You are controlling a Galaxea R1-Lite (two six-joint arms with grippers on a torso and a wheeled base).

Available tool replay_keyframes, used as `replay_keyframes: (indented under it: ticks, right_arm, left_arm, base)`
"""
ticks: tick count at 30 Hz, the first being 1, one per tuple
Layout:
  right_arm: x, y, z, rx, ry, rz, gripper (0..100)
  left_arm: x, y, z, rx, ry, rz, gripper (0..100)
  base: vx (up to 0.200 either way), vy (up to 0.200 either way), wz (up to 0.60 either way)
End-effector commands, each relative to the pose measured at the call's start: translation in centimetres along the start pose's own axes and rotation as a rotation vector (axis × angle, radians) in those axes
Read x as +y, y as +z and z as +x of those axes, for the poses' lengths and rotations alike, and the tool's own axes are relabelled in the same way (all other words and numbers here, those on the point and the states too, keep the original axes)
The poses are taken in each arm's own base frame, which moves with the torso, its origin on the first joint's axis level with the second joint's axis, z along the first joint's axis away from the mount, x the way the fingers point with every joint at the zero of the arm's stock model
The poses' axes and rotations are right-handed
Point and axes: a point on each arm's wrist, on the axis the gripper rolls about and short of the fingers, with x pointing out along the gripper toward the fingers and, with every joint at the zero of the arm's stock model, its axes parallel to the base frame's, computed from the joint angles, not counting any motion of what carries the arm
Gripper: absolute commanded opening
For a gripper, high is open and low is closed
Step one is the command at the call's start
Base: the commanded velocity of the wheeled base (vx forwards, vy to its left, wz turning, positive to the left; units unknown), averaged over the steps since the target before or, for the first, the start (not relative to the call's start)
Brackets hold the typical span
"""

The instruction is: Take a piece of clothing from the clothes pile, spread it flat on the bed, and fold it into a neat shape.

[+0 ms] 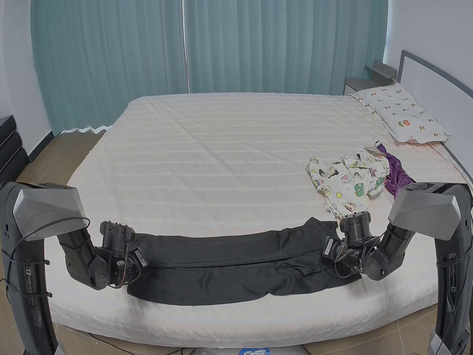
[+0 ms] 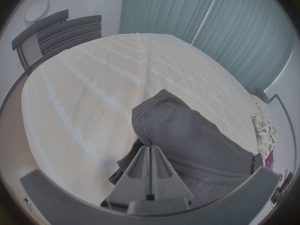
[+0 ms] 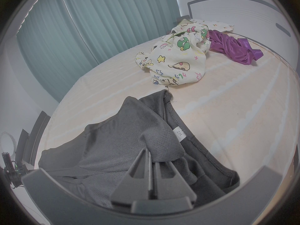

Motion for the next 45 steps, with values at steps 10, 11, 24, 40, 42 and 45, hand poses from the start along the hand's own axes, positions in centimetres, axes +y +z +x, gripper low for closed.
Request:
replay_keyframes:
  ticks: [10,11,24,40,42,45]
  right_arm:
    - [1.0,1.6,-2.8,-0.032,0.064,0.010,100]
    - [1.0,2.3,-3.3,-0.040,0.082,0.023,100]
    - [-0.4,2.9,-1.5,-0.012,0.096,0.091,100]
    - [0.0,2.7,-1.0,-0.011,0.105,0.086,100]
    - [0.1,2.7,-1.0,-0.012,0.106,0.086,100]
    - [0.1,2.7,-1.0,-0.012,0.106,0.086,100]
  left_arm:
    - [-0.6,1.9,-2.4,-0.057,-0.055,-0.031,100]
    - [-0.7,2.5,-2.9,-0.073,-0.064,-0.041,100]
    - [-1.3,7.9,0.1,0.052,-0.246,-0.270,100]
    - [-2.0,7.5,4.4,0.046,-0.235,-0.251,100]
    - [-1.9,7.4,4.7,0.040,-0.229,-0.241,100]
    - [-1.8,7.3,4.7,0.035,-0.228,-0.227,100]
  base:
    - [0.000,0.000,0.00]
    - [0.000,0.000,0.00]
    - [0.000,0.000,0.00]
    - [0.000,0.000,0.00]
    - [0.000,0.000,0.00]
    - [0.000,0.000,0.00]
